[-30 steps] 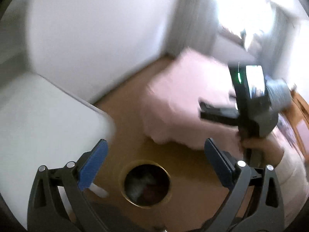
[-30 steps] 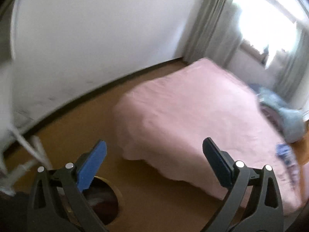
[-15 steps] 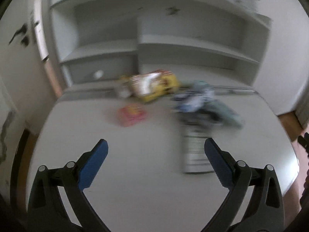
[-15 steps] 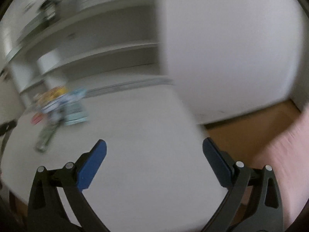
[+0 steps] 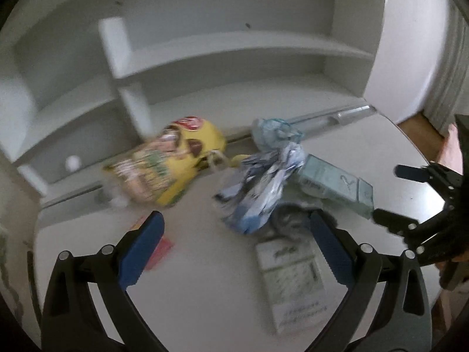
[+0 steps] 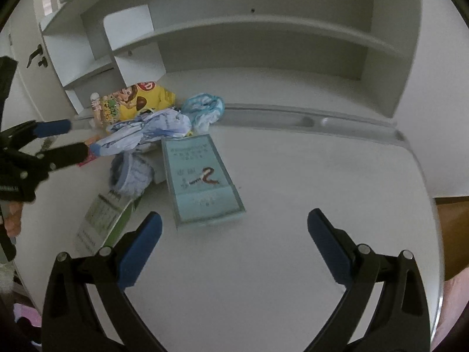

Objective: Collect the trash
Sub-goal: 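Grasp the plastic wrapper with left tool while right tool grasps light-blue box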

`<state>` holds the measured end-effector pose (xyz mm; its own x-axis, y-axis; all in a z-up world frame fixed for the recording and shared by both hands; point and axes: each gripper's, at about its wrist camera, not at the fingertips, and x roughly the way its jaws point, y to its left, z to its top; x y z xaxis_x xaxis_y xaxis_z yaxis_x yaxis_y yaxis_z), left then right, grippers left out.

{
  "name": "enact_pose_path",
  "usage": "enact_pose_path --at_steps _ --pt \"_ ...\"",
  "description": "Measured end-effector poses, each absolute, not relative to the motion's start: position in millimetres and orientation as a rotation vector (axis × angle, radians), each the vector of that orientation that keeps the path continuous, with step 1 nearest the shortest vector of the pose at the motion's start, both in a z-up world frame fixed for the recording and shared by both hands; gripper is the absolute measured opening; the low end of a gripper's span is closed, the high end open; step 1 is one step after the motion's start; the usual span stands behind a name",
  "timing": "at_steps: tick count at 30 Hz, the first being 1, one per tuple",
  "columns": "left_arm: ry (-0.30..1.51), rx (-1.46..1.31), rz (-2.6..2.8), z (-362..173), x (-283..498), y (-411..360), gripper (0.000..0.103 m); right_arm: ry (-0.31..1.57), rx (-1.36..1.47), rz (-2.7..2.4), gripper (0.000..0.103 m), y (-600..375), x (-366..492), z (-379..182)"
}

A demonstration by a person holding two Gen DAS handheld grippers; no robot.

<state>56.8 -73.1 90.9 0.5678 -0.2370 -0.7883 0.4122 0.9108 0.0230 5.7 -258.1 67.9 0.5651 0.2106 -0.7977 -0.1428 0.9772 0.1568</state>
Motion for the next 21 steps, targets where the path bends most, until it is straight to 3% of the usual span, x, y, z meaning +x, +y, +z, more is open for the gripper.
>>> enact_pose_path --at_steps 7,8,10,11,15,21 --pt "0.888 0.324 -0.391 80.4 92.4 -98.7 0.095 0.979 0.022 0.241 0.093 -240.8 29.2 58.3" --pt "0.891 0.342 -0.394 77.8 96.1 -102.7 0.092 0.981 0.015 0.25 0.09 -238.0 30.0 58.5" --pt "0.913 0.362 -0.41 72.1 100.5 -106.5 0.058 1.009 0.021 0.278 0.07 -232.4 35.7 55.0" --pt "0.939 0.348 -0.436 68.0 103.1 -105.9 0.048 1.023 0.035 0.294 0.063 -231.3 37.7 52.2" --pt "0.945 0.302 -0.453 66.8 102.6 -97.3 0.034 1.002 0.054 0.305 0.058 -229.2 33.7 53.3" --pt "0.863 0.204 -0.407 94.8 89.8 -72.9 0.034 0.919 0.087 0.264 0.058 -243.9 20.1 77.5"
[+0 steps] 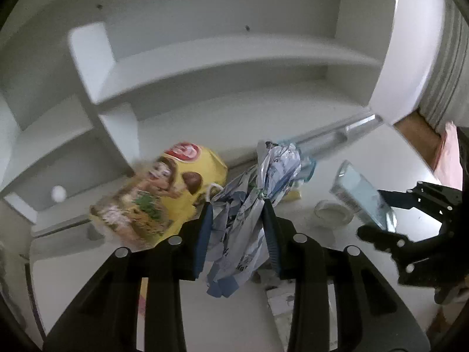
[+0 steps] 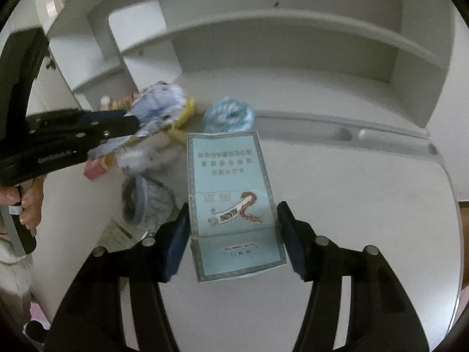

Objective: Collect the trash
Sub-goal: 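Grasp the plastic wrapper with left tool while right tool grasps light-blue box, then carry the wrapper and light-blue box over the bin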

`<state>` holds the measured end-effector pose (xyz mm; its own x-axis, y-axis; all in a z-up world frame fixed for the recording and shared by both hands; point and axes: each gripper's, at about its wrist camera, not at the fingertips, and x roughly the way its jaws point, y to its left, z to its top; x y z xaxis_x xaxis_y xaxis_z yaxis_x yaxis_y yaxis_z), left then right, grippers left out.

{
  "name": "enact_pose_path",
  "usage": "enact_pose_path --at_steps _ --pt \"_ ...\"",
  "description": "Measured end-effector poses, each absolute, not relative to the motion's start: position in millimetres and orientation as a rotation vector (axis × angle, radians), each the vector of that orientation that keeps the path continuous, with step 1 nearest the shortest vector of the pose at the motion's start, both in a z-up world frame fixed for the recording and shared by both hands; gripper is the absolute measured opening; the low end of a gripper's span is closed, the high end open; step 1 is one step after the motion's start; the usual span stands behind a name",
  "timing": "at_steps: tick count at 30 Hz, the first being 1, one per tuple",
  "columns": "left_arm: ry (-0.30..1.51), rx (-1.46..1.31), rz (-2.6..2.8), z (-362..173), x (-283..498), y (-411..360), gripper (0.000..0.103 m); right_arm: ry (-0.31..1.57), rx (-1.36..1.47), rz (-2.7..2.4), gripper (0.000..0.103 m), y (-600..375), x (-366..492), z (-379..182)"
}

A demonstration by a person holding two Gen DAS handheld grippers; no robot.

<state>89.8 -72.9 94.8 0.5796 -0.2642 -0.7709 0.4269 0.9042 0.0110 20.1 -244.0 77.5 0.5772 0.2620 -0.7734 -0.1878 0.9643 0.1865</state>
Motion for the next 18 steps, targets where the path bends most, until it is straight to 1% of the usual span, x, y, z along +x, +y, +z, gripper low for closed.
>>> enact_pose_path --at_steps 6,11,18 --pt "0.856 0.166 -0.436 111.5 75.7 -71.5 0.033 0.909 0.085 0.242 0.058 -250.8 5.1 86.8" --pt "0.849 0.194 -0.434 115.3 60.7 -79.4 0.033 0.924 0.1 0.258 0.058 -249.8 -8.2 81.3" --pt "0.827 0.236 -0.437 128.5 40.0 -97.4 0.033 0.877 0.12 0.247 0.058 -267.2 -33.1 99.4"
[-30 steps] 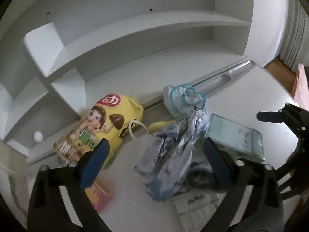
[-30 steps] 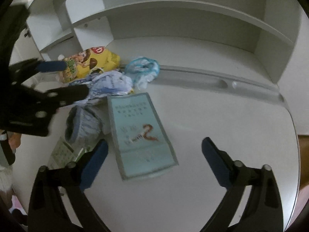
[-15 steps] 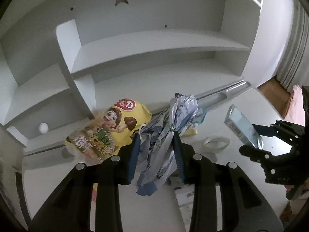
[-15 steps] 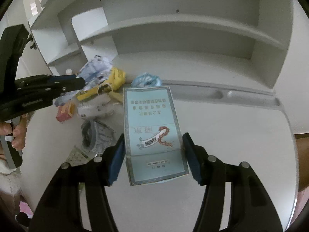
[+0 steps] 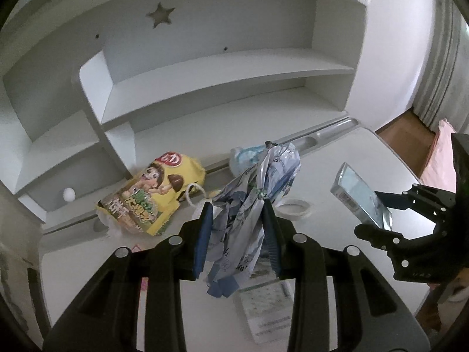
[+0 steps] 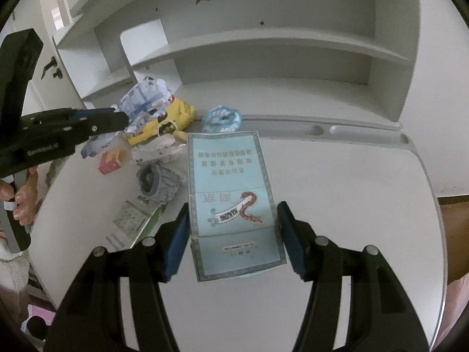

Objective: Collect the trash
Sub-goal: 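Carry the wrapper and light-blue box over the bin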

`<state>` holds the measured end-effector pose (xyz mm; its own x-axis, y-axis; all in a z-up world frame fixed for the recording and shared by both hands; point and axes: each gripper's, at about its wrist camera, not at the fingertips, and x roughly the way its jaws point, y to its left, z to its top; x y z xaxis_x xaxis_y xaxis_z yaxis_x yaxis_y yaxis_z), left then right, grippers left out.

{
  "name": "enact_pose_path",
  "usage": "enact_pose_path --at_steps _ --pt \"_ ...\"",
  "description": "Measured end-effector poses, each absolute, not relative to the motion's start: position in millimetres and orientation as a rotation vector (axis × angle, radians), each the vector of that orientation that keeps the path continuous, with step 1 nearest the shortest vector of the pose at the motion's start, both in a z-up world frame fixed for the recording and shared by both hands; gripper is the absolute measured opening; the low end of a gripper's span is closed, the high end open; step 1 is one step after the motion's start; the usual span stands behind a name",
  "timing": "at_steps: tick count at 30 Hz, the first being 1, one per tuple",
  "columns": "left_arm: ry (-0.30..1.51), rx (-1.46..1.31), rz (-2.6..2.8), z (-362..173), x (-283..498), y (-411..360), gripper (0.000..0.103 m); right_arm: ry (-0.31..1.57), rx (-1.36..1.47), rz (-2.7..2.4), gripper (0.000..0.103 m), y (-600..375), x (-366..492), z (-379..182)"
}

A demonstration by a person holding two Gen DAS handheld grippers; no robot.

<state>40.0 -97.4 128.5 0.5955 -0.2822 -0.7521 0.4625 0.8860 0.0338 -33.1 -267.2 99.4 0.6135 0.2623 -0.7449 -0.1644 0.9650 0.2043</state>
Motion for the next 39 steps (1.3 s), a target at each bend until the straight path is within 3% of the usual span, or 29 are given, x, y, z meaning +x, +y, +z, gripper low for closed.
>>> enact_pose_path --at_steps 10,19,23,29,32,39 --pt "0.751 0.309 -0.578 161.4 -26.0 -185.6 0.033 0.758 0.178 0.046 0.058 -356.9 -134.6 141.2" --pt "0.724 0.419 -1.017 153.5 -160.9 -343.0 0.033 0.691 0.379 -0.362 0.058 -515.0 -304.6 155.3" --pt "0.819 0.51 -1.197 95.7 -228.9 -409.0 0.033 0.795 0.509 -0.494 0.058 -569.0 -371.9 104.1" --pt "1.227 0.603 -1.112 -120.5 -250.2 -467.9 0.033 1.095 0.881 -0.49 0.058 -596.3 -400.2 -90.2" --pt "1.371 0.63 -1.047 -199.9 -248.2 -476.2 0.032 1.184 1.026 -0.511 0.058 -599.5 -408.5 -165.4" --pt "1.413 0.653 -1.039 -222.1 -253.4 -470.7 0.032 1.175 1.196 -0.491 0.058 -611.0 -420.7 -193.3"
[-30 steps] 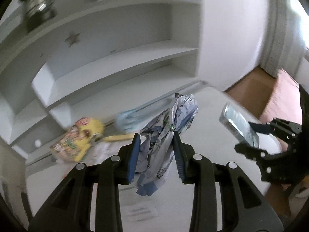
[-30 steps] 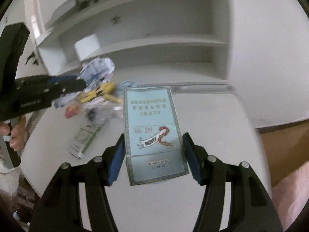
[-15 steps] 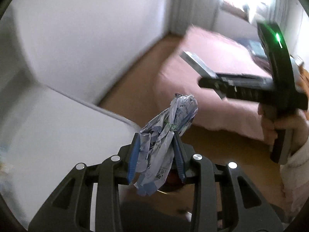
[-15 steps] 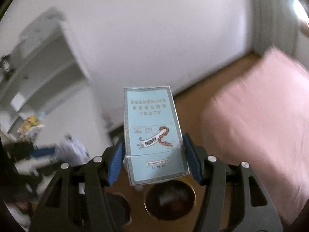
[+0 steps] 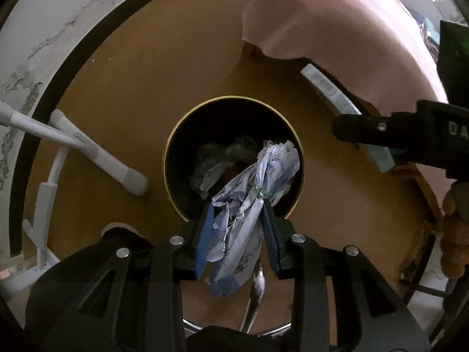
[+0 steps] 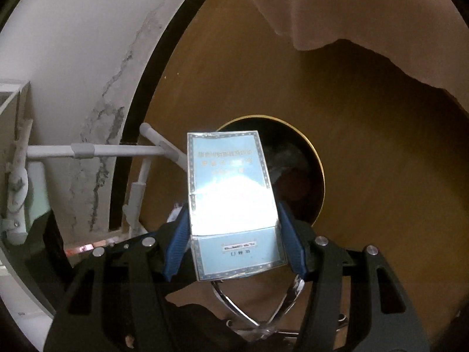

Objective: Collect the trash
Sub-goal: 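Carry the wrapper and light-blue box over the bin, then open both tools to drop the wrapper and box into the bin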

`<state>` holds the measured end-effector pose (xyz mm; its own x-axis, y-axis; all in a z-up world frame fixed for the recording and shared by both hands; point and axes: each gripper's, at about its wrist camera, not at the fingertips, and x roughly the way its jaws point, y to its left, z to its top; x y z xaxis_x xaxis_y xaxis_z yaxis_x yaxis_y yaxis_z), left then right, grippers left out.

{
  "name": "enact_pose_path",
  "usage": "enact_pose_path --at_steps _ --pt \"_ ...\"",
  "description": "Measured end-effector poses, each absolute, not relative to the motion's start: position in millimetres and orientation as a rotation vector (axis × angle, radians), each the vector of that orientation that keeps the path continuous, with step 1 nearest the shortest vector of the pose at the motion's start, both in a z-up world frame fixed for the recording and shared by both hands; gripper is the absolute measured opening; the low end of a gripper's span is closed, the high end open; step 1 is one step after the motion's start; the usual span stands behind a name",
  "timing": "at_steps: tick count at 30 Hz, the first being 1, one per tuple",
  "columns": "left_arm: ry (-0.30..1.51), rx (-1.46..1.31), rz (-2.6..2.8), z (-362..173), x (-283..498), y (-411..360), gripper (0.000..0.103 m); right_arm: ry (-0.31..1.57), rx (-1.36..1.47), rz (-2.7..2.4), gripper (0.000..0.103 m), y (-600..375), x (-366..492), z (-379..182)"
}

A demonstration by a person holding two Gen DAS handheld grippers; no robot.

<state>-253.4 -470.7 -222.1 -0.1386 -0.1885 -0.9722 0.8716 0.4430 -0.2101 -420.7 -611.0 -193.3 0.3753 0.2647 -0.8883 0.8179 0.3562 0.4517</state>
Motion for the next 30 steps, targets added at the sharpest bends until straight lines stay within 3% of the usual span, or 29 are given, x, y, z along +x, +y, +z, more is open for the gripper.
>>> enact_pose_path --at_steps 5,6,7,8,13,17,21,25,30 --pt "1.393 0.637 -1.07 -215.4 -257.1 -476.3 0.035 1.166 1.206 -0.481 0.06 -600.2 -414.4 -190.1" --pt "1.385 0.635 -1.069 -216.1 -257.7 -477.6 0.046 1.165 1.205 -0.478 0.072 -597.7 -414.7 -189.7" --pt "1.379 0.609 -1.078 -214.7 -256.6 -475.8 0.078 1.166 1.203 -0.481 0.087 -598.9 -414.7 -188.6" --pt "1.368 0.587 -1.081 -211.6 -257.5 -474.5 0.098 1.161 1.197 -0.491 0.091 -600.6 -415.0 -186.0" --pt "1.263 0.545 -1.123 -185.5 -264.2 -470.9 0.097 1.111 1.086 -0.652 0.091 -612.1 -422.4 -150.2" --pt "1.131 0.486 -1.222 -132.5 -284.7 -466.9 0.097 1.185 0.704 -1.027 0.092 -616.1 -421.1 -91.9" --pt "0.92 0.418 -1.322 -45.7 -306.3 -457.9 0.097 0.964 0.42 -1.179 0.095 -596.1 -429.5 -16.7" --pt "0.677 0.286 -1.282 48.1 -294.5 -413.5 0.097 0.675 0.361 -1.154 0.096 -567.9 -437.7 56.9" --pt "0.548 0.168 -1.051 108.1 -234.3 -333.4 0.097 0.546 0.25 -0.956 0.096 -528.3 -390.7 104.5"
